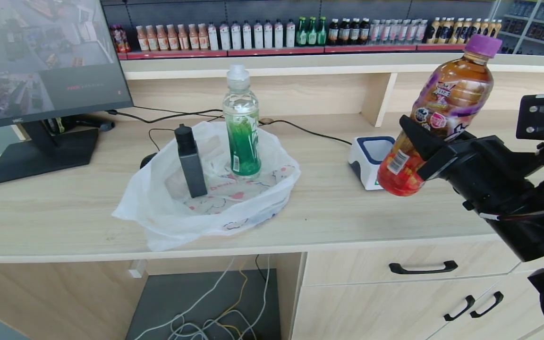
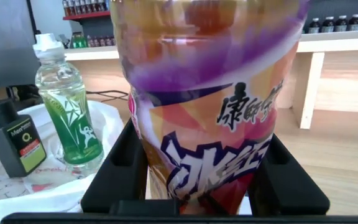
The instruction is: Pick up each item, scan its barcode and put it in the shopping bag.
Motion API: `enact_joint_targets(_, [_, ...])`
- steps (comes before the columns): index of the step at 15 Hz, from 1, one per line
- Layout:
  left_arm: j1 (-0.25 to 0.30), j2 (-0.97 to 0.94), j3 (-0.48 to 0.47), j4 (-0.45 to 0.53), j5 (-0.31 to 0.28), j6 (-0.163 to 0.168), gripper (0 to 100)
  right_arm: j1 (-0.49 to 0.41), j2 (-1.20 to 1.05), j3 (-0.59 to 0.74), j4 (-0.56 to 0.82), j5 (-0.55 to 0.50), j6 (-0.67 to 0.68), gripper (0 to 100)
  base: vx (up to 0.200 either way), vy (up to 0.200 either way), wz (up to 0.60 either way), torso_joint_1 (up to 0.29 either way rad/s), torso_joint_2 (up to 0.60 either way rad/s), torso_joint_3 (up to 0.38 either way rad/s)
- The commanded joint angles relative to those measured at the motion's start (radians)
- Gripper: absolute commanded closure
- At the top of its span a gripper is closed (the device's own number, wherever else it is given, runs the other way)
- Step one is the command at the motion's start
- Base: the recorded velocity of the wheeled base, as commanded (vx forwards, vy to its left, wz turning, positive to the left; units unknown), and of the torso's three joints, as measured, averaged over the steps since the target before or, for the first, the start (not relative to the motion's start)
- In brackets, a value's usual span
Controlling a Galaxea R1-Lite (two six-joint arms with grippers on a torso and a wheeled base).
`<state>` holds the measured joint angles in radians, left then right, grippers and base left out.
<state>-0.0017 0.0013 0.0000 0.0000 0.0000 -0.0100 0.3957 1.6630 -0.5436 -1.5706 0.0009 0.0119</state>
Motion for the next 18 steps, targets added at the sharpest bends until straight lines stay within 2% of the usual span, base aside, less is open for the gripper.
enact_joint_targets(1, [0.0, 0.0, 0.0, 0.0, 0.0, -0.001, 0, 0.0, 0.009, -0.012, 0.0, 0.001, 0.0, 100, 0.0, 0.2, 0.0, -0.007, 0.01, 0.002])
enact_joint_targets(8, [0.0, 0.0, 0.0, 0.0, 0.0, 0.001, 0, 0.002, 0.067, -0.098, 0.0, 0.001, 0.0, 100, 0.0, 0.2, 0.0, 0.004, 0.0, 0.003])
enact_joint_targets(12, [0.0, 0.0, 0.0, 0.0, 0.0, 0.001, 0, 0.002, 0.075, -0.104, 0.0, 0.001, 0.0, 100, 0.0, 0.2, 0.0, 0.002, 0.0, 0.002])
enact_joint_targets(18, [0.0, 0.0, 0.0, 0.0, 0.0, 0.001, 0, 0.006, 0.077, -0.105, 0.0, 0.001, -0.003, 100, 0.0, 0.0, 0.0, 0.0, 0.0, 0.0])
